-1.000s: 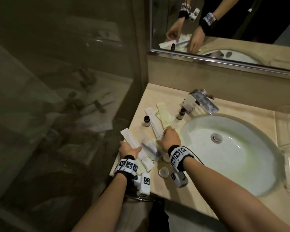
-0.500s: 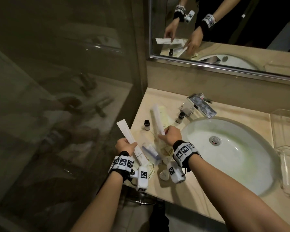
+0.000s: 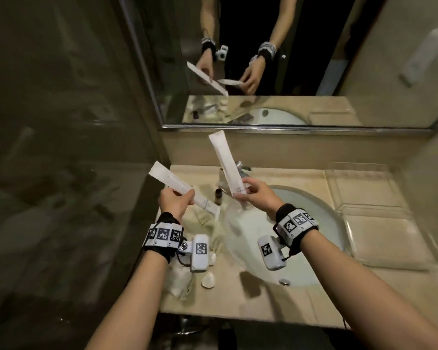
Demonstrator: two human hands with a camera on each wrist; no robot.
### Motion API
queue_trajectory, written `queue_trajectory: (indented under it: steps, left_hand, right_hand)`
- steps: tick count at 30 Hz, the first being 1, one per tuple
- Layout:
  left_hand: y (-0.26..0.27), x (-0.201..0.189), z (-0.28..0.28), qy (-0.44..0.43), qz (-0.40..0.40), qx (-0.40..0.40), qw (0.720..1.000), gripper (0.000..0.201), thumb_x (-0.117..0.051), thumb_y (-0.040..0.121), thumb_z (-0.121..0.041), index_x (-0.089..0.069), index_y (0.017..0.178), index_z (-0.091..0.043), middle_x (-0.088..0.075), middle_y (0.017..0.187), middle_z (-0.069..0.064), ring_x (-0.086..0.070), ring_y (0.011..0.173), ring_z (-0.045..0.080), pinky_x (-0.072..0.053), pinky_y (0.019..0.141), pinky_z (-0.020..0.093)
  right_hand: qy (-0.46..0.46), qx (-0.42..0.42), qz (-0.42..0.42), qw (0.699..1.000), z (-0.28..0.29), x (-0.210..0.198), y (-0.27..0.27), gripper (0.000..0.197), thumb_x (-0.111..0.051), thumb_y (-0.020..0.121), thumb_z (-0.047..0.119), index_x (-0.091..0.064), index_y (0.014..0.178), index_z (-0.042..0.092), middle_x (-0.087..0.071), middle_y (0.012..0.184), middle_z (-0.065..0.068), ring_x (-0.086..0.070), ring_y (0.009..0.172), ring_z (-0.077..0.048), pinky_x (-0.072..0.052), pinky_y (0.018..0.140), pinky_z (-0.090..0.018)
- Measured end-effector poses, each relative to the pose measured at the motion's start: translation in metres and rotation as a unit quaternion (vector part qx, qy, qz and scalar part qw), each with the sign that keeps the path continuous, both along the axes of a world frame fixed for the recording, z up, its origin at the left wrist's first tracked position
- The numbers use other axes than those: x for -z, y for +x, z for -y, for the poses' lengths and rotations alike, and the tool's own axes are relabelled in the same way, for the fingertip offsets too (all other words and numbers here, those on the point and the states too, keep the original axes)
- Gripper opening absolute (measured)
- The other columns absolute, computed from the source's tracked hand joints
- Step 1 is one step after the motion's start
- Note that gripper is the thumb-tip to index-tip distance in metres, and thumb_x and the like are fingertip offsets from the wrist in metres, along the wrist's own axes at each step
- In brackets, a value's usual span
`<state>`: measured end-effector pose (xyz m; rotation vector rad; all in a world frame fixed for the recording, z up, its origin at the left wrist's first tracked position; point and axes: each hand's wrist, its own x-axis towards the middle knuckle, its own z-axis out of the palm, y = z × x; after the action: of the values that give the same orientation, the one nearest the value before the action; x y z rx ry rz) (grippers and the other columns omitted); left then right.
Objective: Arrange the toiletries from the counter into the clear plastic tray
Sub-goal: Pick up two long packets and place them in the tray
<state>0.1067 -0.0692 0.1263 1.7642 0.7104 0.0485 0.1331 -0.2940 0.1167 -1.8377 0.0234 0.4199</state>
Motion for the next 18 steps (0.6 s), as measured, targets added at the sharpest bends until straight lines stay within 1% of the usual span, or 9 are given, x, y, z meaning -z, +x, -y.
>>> queue_trajectory:
  steps: [2,3,6,7,9,10,12,15,18]
  left_hand:
    - [0.011,-0.005,0.036,-0.011,0.01,0.029,0.999,0.02,-0.076,0.07,-0.011,-0.07,0.085,0.002,-0.072,0.076,0.013,-0.069,0.072,0.025,-0.059,0.075,0.037]
    - [0.015,-0.007,0.056,-0.021,0.015,0.042,0.999,0.02,-0.075,0.07,-0.01,-0.069,0.085,0.002,-0.071,0.076,0.013,-0.068,0.072,0.025,-0.059,0.074,0.037]
    - [0.024,-0.012,0.121,-0.054,0.03,0.089,0.994,0.019,-0.073,0.071,-0.01,-0.069,0.087,-0.001,-0.071,0.078,0.011,-0.065,0.069,0.025,-0.051,0.058,0.027]
    - [0.025,-0.013,0.142,-0.062,0.033,0.106,0.992,0.019,-0.074,0.07,-0.011,-0.07,0.088,-0.005,-0.071,0.08,0.008,-0.066,0.071,0.023,-0.052,0.06,0.025]
    - [0.025,-0.013,0.185,-0.088,0.035,0.137,0.986,0.022,-0.074,0.072,-0.008,-0.069,0.093,-0.004,-0.071,0.084,0.007,-0.067,0.076,0.021,-0.056,0.066,0.027]
    - [0.024,-0.012,0.207,-0.1,0.033,0.151,0.983,0.02,-0.072,0.075,-0.004,-0.067,0.094,-0.001,-0.07,0.084,0.009,-0.067,0.078,0.021,-0.057,0.065,0.025]
    - [0.02,-0.01,0.249,-0.113,0.027,0.176,0.978,0.017,-0.069,0.077,0.001,-0.065,0.093,0.001,-0.068,0.085,0.012,-0.066,0.081,0.022,-0.057,0.063,0.021]
    - [0.015,0.001,0.308,-0.123,0.018,0.191,0.974,0.02,-0.069,0.078,0.001,-0.065,0.098,0.004,-0.068,0.091,0.015,-0.066,0.084,0.024,-0.059,0.068,0.024]
    - [0.011,0.018,0.353,-0.111,-0.003,0.188,0.976,0.017,-0.069,0.079,-0.001,-0.065,0.096,0.003,-0.067,0.088,0.016,-0.065,0.079,0.023,-0.058,0.066,0.022]
  right_hand:
    - [0.022,0.038,0.006,0.999,0.04,-0.009,-0.007,0.033,-0.071,0.087,0.013,-0.065,0.119,0.011,-0.06,0.08,-0.004,-0.056,0.073,-0.016,-0.047,0.057,-0.014]
    - [0.031,0.054,0.014,0.998,0.061,-0.012,-0.011,0.033,-0.07,0.088,0.015,-0.065,0.12,0.01,-0.065,0.087,-0.007,-0.059,0.077,-0.018,-0.049,0.062,-0.017]
    - [0.042,0.087,0.016,0.995,0.128,-0.018,-0.022,0.034,-0.07,0.087,0.008,-0.062,0.119,0.005,-0.073,0.104,-0.018,-0.069,0.091,-0.026,-0.054,0.075,-0.026]
    - [0.049,0.093,0.011,0.994,0.151,-0.018,-0.026,0.035,-0.069,0.085,0.003,-0.061,0.12,0.005,-0.073,0.105,-0.02,-0.071,0.093,-0.026,-0.055,0.077,-0.026]
    - [0.053,0.104,0.002,0.993,0.198,-0.019,-0.034,0.04,-0.068,0.083,-0.005,-0.058,0.12,0.008,-0.073,0.104,-0.018,-0.073,0.087,-0.019,-0.055,0.074,-0.02]
    - [0.049,0.11,-0.002,0.993,0.221,-0.018,-0.038,0.041,-0.068,0.083,-0.005,-0.057,0.12,0.01,-0.073,0.104,-0.016,-0.072,0.083,-0.015,-0.054,0.073,-0.019]
    - [0.038,0.124,-0.01,0.992,0.266,-0.016,-0.047,0.037,-0.067,0.088,0.004,-0.058,0.123,0.013,-0.073,0.105,-0.015,-0.069,0.082,-0.014,-0.054,0.073,-0.023]
    - [-0.005,0.155,-0.008,0.988,0.331,0.0,-0.053,0.029,-0.059,0.096,0.022,-0.061,0.123,0.011,-0.073,0.104,-0.013,-0.067,0.082,-0.016,-0.052,0.072,-0.023]
    - [-0.144,0.149,-0.004,0.978,0.389,0.028,-0.055,0.026,-0.06,0.094,0.026,-0.067,0.115,0.013,-0.071,0.105,-0.005,-0.066,0.094,-0.021,-0.049,0.078,-0.03]
